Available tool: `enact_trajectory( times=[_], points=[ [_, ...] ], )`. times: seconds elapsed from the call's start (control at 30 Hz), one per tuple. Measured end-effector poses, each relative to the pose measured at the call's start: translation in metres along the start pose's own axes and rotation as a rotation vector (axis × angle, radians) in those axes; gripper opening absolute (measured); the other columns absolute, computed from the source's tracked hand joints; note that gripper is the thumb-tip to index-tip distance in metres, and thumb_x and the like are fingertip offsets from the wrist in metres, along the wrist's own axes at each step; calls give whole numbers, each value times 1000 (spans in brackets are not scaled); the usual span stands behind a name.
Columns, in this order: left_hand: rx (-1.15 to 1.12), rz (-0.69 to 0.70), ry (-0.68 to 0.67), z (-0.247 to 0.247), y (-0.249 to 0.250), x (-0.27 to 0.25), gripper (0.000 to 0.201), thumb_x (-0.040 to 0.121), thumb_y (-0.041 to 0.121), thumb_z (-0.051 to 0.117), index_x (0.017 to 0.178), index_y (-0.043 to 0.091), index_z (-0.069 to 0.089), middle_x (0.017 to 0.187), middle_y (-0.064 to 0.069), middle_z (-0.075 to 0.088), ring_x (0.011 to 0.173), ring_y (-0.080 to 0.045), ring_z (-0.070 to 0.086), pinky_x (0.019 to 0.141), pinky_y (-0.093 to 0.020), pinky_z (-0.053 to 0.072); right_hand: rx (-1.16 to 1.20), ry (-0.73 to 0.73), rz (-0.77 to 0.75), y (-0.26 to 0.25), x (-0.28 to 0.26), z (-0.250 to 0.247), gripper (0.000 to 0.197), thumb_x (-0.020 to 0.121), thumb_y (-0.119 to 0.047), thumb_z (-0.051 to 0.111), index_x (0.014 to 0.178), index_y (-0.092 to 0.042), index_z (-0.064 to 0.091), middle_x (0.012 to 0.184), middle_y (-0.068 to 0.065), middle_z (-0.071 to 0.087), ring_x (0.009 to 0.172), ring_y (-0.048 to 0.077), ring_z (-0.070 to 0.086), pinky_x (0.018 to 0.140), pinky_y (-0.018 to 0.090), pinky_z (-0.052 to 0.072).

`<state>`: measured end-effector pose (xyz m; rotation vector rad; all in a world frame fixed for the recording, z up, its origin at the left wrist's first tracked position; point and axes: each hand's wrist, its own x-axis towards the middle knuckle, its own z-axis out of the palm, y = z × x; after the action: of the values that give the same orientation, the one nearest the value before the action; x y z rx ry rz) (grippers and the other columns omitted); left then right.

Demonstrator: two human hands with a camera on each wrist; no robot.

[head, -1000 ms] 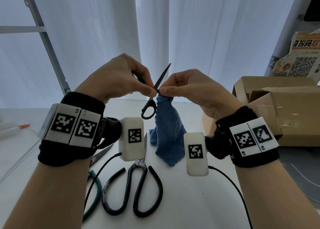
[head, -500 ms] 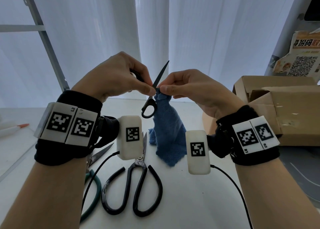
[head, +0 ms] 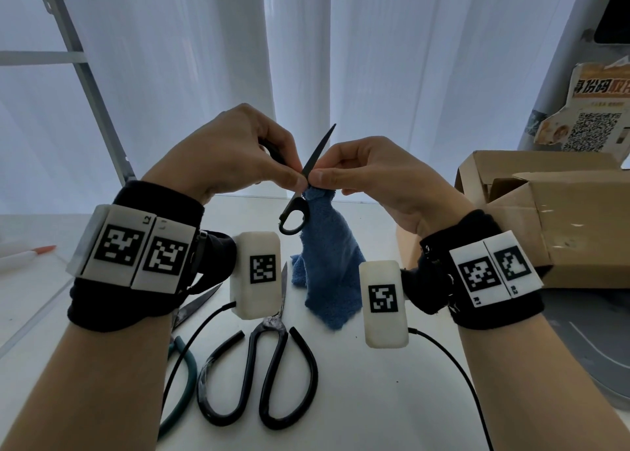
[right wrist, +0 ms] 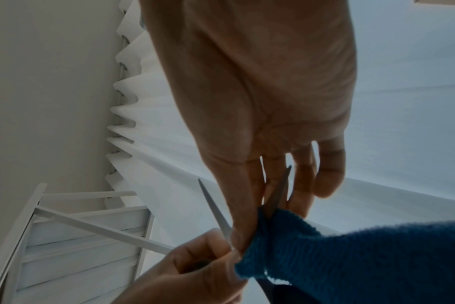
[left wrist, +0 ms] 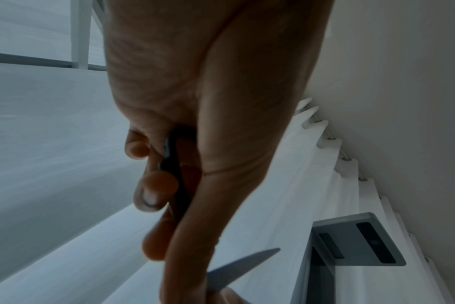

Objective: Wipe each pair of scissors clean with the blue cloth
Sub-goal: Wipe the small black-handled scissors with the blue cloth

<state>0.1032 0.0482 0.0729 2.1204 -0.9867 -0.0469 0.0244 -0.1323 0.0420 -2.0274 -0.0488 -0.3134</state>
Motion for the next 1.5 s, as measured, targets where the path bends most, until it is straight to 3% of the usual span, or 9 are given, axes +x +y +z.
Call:
enact_trajectory(
  times=[0.2,0.37,0.5,0.63,0.9,1.0,1.1,1.27,1.5],
  points=[
    [-30,-23,11,-4,-3,-1,12,70,18,87,66,19,76,54,9,61,57,-5,45,62,-23,37,-9,9,29,0,-1,-5,6,87,-15,74,93,-15,76,88,-1,74,82,3,58,73,21,39],
    [-10,-11,-2,0,-1,0,12,70,16,86,66,18,75,56,8,62,54,-2,46,63,-24,38,1,21,-3,-2,-1,2,3,86,-13,74,84,-15,74,79,-3,72,69,-4,60,61,6,40],
    [-38,-18,-13,-2,-1,0,10,70,18,86,68,18,76,58,6,63,59,-6,45,62,-23,38,-26,16,38,-4,-1,0,3,86,-18,74,85,-20,75,84,-5,71,76,-2,57,73,20,38],
    [-47,-12,-21,0,-1,-1,11,70,17,86,67,18,76,57,7,62,58,-6,44,61,-22,37,-30,15,67,-4,-2,-2,6,86,-17,74,83,-22,76,84,-6,72,78,1,57,78,26,39],
    [-57,-30,0,-4,-2,-2,12,71,19,86,67,18,75,54,10,59,53,-3,43,60,-22,36,2,50,37,-1,-3,-4,9,86,-19,75,93,-13,76,89,-1,73,82,5,57,75,25,38],
    [-55,-30,-8,-4,-2,-1,11,70,17,86,67,16,76,57,5,61,56,-5,44,60,-22,36,-8,38,18,-3,-1,3,1,85,-18,75,86,-17,75,86,-2,73,80,5,58,73,22,38],
    [-47,-42,-15,-5,-3,-1,11,70,17,87,68,15,76,58,5,62,58,-6,44,61,-23,37,-30,-6,21,-4,-2,1,9,87,-13,73,87,-22,75,87,-4,74,83,3,59,75,23,39],
    [-44,-35,-12,1,0,-1,11,71,15,86,68,16,75,57,5,61,53,-4,43,59,-21,37,-30,9,4,-3,-3,-2,11,87,-9,73,88,-20,75,95,11,76,80,6,59,75,23,40],
    [-45,-49,13,0,0,-1,10,72,15,85,69,16,76,57,6,62,51,-1,44,60,-21,37,-34,-10,5,-2,-2,-5,18,89,-7,70,92,-23,76,87,0,77,82,4,62,79,26,42]
  ],
)
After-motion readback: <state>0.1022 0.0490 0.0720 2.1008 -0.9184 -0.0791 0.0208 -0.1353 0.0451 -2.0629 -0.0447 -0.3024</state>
